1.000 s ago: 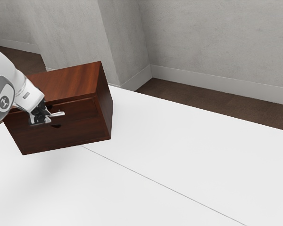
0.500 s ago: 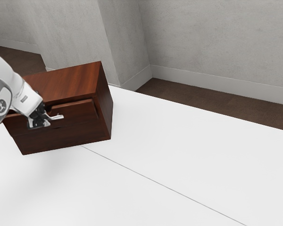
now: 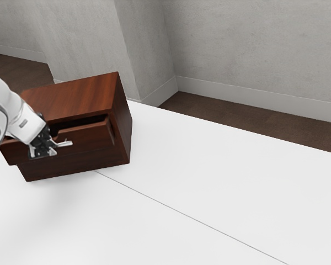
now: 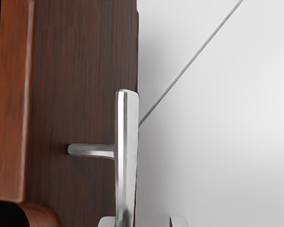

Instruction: Pull the drawer handle with one arm to open the drawer

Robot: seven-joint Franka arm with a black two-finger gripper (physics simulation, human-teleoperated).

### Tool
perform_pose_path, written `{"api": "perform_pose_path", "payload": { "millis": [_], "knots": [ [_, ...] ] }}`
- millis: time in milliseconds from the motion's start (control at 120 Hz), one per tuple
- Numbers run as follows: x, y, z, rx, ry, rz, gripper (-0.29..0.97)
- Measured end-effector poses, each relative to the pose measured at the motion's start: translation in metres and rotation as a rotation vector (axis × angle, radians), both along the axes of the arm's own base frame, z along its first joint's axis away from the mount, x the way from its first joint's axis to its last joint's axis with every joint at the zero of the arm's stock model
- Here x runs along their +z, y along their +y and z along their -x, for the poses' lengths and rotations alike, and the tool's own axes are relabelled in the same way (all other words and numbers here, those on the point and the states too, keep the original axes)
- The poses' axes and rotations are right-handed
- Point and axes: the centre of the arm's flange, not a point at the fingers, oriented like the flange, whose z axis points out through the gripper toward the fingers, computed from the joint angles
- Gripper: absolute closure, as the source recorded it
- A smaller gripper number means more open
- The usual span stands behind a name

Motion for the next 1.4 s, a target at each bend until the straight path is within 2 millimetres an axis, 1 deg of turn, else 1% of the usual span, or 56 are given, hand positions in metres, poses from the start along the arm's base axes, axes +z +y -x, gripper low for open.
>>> {"api": "perform_pose_path", "payload": {
  "millis": [225,542,717,833,900,1000,1183,1400],
  "knots": [
    [0.000,-0.006,0.008,-0.004,-0.003,0.003,0.64],
    [0.000,-0.019,0.025,-0.012,-0.008,0.006,0.64],
    [-0.002,-0.023,0.026,-0.016,0.007,0.008,0.64],
    [-0.003,-0.030,0.023,-0.029,0.022,0.007,0.63],
    [0.000,-0.034,0.023,-0.038,0.022,0.004,0.64],
    [0.004,-0.040,0.031,-0.042,0.020,0.003,0.66],
    [0.001,-0.046,0.042,-0.045,0.025,0.007,0.65],
    [-0.002,-0.056,0.051,-0.054,0.028,0.006,0.65]
  ]
}}
